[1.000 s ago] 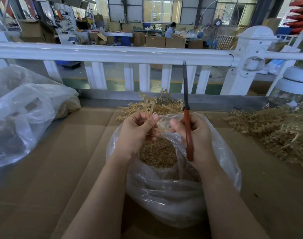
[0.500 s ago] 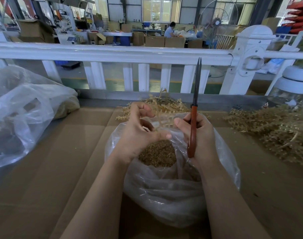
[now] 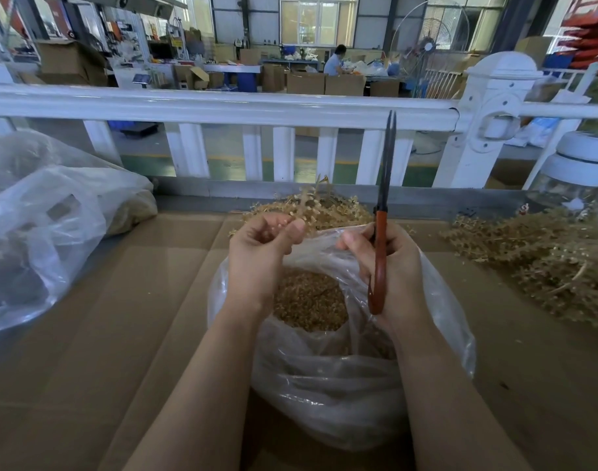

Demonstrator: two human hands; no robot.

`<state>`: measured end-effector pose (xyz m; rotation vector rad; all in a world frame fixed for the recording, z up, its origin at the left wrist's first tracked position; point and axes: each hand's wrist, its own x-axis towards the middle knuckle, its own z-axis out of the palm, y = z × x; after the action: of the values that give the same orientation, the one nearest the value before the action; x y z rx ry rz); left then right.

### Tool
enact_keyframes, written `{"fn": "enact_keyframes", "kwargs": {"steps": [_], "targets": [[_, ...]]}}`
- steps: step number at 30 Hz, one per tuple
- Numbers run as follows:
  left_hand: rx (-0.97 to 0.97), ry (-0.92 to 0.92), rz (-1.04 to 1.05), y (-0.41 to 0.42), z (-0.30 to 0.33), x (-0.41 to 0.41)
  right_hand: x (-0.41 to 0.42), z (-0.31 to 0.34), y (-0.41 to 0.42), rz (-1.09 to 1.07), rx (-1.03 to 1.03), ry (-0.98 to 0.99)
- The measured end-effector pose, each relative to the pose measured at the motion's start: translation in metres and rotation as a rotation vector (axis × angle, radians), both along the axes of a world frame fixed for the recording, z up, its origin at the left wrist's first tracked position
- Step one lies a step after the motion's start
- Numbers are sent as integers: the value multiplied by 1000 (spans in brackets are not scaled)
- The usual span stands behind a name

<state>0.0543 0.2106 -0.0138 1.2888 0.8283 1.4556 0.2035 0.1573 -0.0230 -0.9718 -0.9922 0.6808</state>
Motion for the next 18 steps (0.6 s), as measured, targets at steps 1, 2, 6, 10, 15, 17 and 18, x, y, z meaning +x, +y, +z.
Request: {"fn": "enact_keyframes", "kwargs": {"steps": [1,2,6,10,15,17,18], "targets": [[-91,-60,-45,0,2,-1,1,-2,1,-29,-26,-42],[-179,-114,-95,0,3,-1,1,-4,3,-49,-46,-93],[-334,-98,-253,-3,5,-1,-3,-10,5,-25,-105,-206],[-328,11,-359,-4,5,-1,-3,-12,8,-26,-138,-193],[-242,180,-386,-3,3,-5,-3,-9,4,-36,-79,-159],[-254,168,-384,-3,3,-7,-4,-9,4,-28,-82,-149],[-278,105,-384,-2,3,-8,-4,-10,5,-27,-87,-155]]}}
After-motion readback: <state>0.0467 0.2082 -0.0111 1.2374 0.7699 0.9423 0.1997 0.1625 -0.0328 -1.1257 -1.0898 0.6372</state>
